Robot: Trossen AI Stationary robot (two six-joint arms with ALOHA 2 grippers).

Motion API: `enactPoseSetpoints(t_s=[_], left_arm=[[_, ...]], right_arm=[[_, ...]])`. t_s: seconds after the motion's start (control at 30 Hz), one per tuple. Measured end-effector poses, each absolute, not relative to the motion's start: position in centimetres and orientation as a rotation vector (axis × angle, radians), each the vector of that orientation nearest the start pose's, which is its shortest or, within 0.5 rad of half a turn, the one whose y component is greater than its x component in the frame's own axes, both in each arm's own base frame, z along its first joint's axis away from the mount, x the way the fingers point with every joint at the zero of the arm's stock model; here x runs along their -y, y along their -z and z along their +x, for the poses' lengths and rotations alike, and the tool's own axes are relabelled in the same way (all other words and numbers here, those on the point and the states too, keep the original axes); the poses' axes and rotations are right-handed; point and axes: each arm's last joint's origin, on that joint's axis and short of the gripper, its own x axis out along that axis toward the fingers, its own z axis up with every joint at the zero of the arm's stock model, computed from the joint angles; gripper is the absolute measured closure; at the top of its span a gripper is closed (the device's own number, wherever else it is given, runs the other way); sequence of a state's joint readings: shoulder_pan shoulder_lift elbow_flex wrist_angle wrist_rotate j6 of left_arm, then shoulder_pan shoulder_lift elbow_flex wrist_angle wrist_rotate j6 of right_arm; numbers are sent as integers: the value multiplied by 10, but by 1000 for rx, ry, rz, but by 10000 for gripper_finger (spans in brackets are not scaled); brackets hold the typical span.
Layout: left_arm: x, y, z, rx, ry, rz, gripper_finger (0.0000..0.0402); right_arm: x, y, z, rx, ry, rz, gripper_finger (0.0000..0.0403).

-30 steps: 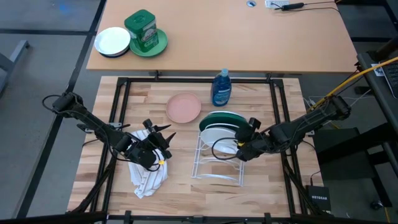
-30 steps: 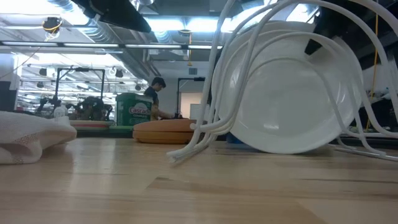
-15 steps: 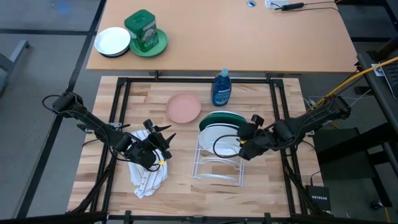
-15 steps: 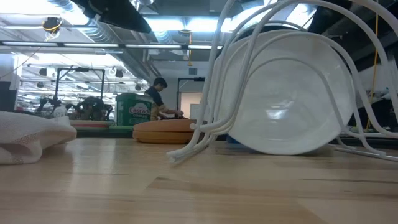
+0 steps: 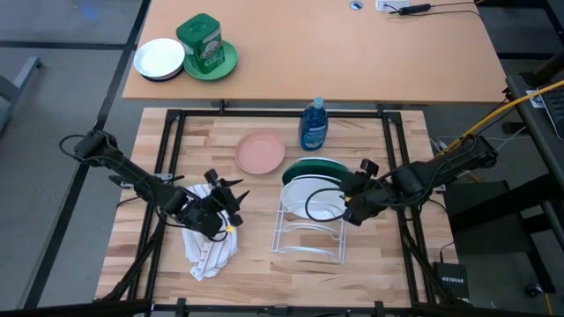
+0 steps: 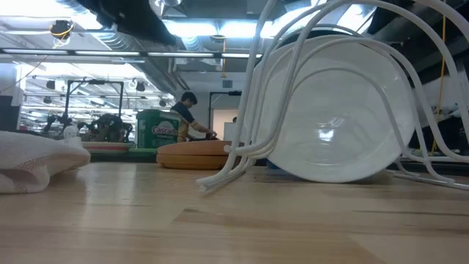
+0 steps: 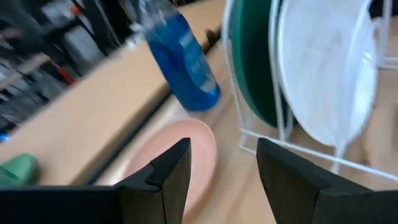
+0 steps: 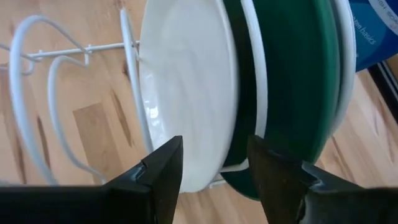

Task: Sort dishes
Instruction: Put the pink plate in the dish rack

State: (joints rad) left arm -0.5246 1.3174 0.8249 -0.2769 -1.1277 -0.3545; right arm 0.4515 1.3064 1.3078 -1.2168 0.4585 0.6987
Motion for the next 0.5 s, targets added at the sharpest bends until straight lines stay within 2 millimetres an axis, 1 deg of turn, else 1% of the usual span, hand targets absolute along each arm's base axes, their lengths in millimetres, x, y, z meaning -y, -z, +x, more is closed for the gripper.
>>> enactPoseSetpoints(t_s=[0.17,0.3,0.5], left_arm=[[90,-231,239,-529,-608,119,229],[72,-222,247,-616,-628,145,229],[37,-204,266,-773,-593,131,229]], right_arm=[[-87,-343,208,-1014,376,93,219],[-84,-357,205,-976,411,70,219],[-79,-376,201,-913,450,7,219]])
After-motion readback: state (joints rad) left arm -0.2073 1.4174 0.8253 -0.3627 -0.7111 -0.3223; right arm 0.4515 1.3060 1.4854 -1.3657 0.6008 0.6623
